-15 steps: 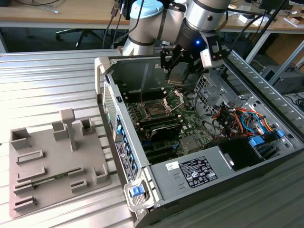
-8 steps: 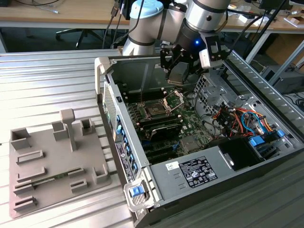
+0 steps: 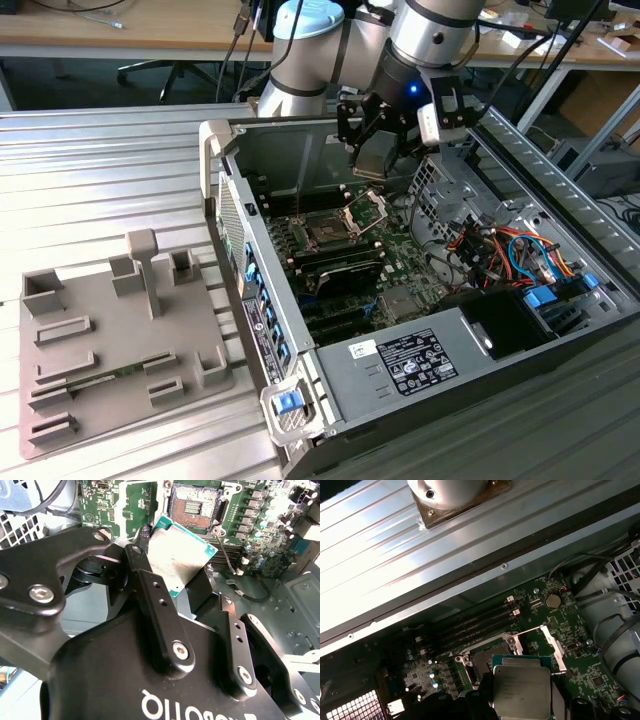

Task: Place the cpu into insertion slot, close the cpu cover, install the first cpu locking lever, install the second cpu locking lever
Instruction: 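Place the cpu into insertion slot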

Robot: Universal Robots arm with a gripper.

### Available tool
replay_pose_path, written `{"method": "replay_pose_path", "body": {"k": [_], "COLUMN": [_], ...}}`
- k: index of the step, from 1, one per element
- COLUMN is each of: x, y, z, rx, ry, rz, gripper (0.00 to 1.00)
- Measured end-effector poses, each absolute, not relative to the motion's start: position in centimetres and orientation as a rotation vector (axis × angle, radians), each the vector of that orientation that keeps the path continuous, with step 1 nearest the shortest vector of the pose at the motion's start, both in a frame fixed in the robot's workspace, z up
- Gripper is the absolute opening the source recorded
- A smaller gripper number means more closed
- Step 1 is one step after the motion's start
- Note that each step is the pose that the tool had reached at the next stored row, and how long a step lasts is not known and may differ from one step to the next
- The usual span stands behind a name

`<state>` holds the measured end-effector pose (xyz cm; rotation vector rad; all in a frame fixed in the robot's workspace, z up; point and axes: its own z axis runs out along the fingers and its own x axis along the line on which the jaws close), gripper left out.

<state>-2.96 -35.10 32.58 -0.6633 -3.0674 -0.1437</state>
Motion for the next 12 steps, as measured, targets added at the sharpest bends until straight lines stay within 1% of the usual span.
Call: {"method": "replay_pose_path", "body": {"k": [12], "x": [-2.96], "y": [-35.1], "z": [32.55], "rx": [-0.741], "ry": [-3.052], "rz": [-0.144], "gripper": [0.55]}}
